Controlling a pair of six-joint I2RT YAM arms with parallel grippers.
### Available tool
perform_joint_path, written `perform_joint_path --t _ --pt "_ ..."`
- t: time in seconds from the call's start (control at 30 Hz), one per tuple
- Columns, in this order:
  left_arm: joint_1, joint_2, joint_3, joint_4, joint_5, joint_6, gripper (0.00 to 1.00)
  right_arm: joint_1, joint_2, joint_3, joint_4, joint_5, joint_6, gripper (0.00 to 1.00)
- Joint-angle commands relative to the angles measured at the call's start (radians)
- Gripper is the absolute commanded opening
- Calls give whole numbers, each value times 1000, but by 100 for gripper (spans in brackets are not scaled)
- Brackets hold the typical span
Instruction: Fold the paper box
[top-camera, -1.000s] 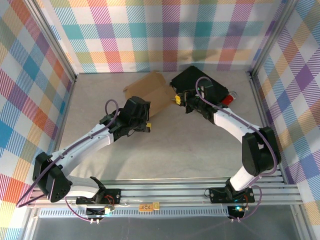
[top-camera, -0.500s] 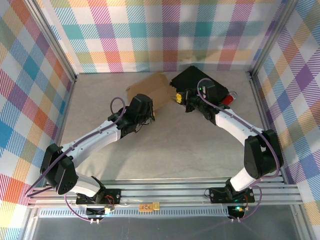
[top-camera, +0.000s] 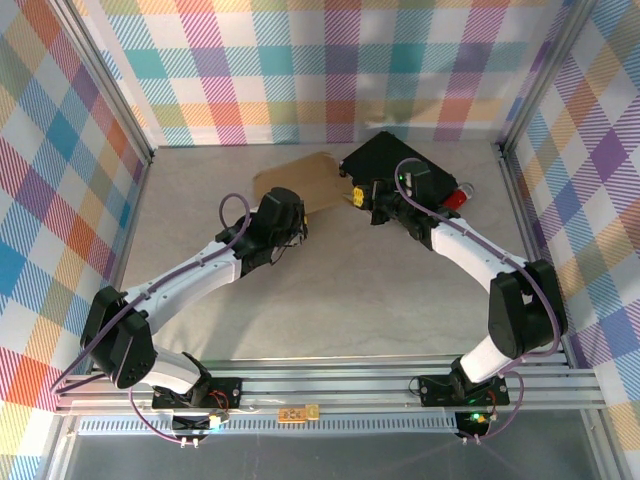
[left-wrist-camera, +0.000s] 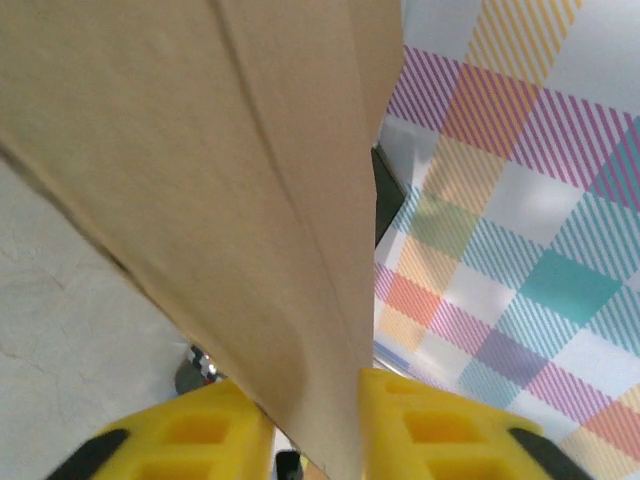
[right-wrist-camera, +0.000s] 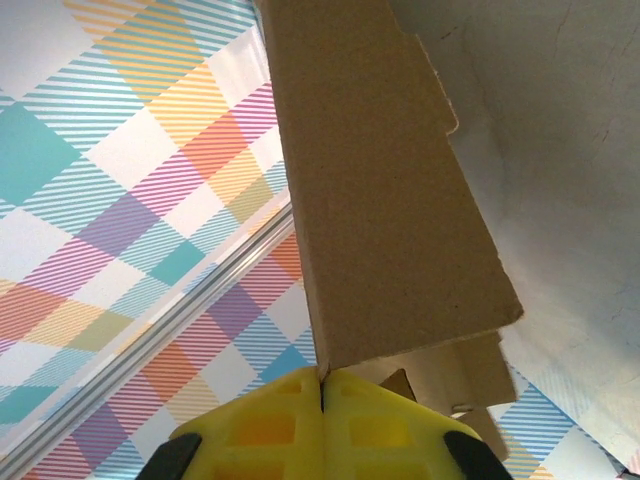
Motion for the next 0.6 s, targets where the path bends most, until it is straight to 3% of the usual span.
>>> perform_joint_path --t 0.0,0.03,0.1,0.2,0.3,0.4,0.57 --pt "25 14 8 30 -15 49 8 -3 -42 20 -32 -12 20 0" --pt "30 14 13 23 -14 57 0 -3 -46 21 -38 -15 20 0" --pt "36 5 35 -12 -22 72 0 -3 -50 34 -89 -29 0 3" --pt "60 -9 134 -179 -24 130 0 -9 -68 79 -170 -33 -111 36" --pt "86 -8 280 -379 -16 206 0 -25 -94 177 -299 -19 -303 61" --pt "107 -10 397 -539 -12 244 0 -46 -112 278 -409 3 -508 68" --pt "127 -16 567 -795 -14 242 0 -75 -107 416 -567 31 -796 68"
